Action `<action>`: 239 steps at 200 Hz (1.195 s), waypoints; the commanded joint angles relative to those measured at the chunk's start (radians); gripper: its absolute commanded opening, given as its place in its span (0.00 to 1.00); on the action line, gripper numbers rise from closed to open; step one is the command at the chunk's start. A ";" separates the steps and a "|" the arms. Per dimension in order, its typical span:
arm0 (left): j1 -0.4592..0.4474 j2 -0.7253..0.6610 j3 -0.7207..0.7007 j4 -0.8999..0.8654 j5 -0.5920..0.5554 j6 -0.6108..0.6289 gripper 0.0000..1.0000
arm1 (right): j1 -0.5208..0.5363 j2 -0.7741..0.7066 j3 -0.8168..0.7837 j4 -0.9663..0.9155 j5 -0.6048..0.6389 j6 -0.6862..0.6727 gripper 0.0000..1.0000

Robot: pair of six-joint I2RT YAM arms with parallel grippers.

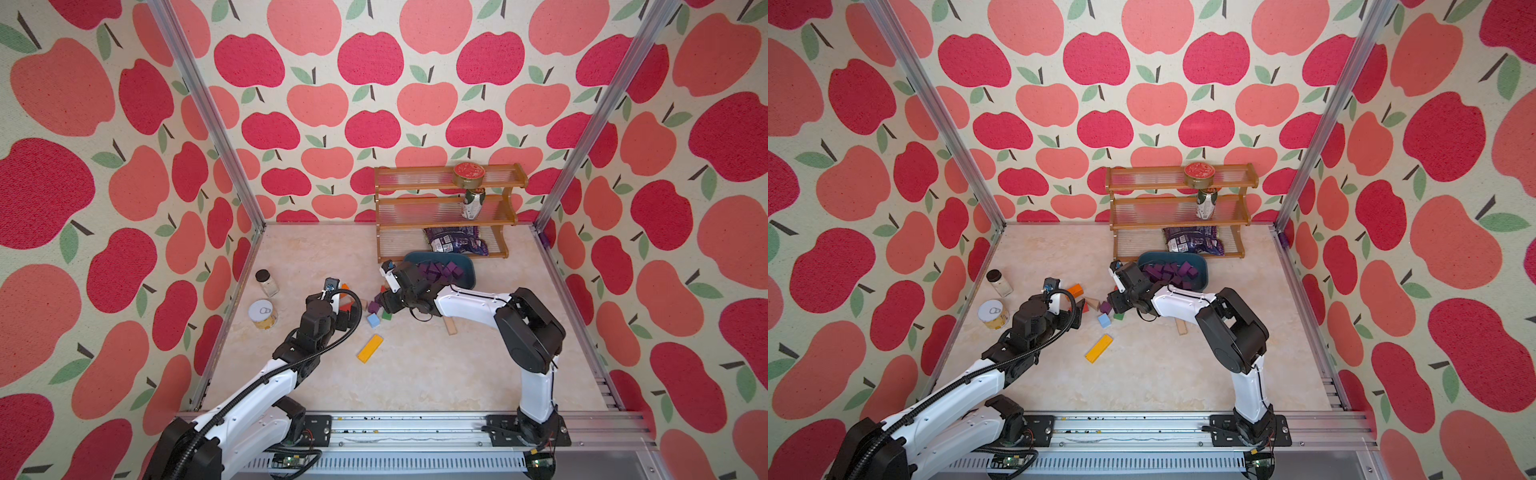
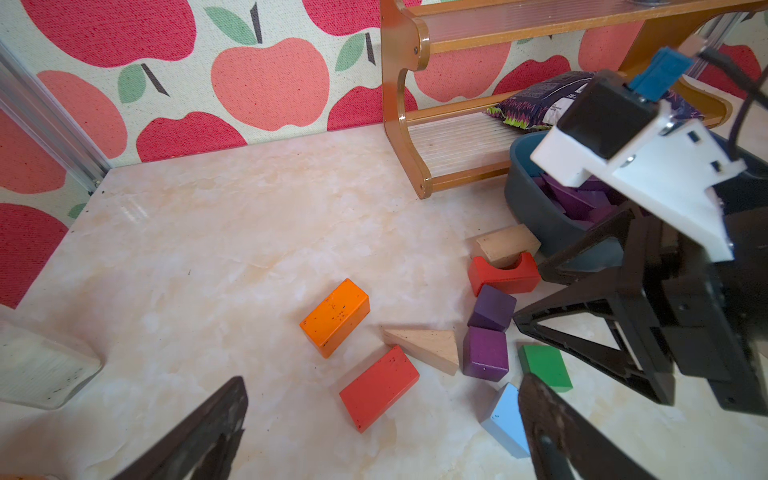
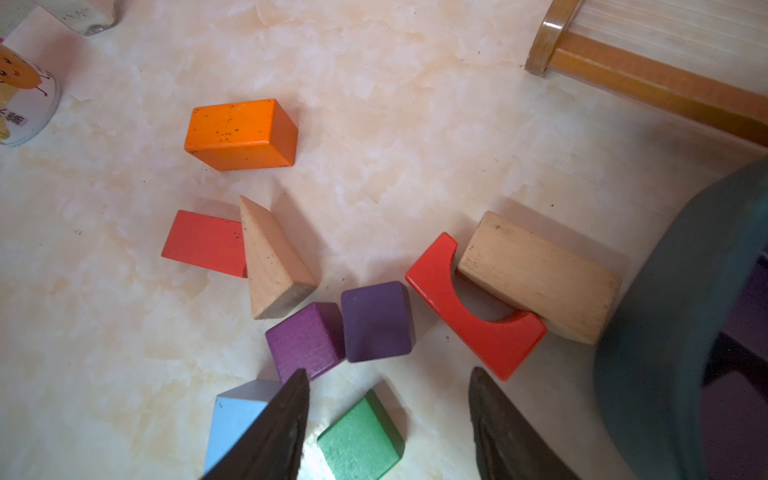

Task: Pick purple bricks into the storage bin
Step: Pick up the building block from the center of the board.

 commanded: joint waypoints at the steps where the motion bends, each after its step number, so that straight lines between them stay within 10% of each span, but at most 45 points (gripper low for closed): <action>1: 0.007 0.009 0.032 -0.020 -0.022 -0.020 0.99 | 0.005 0.029 0.033 -0.028 0.010 0.004 0.61; 239: 0.015 0.051 0.041 -0.021 -0.014 -0.028 0.99 | 0.019 0.133 0.139 -0.098 0.077 -0.032 0.59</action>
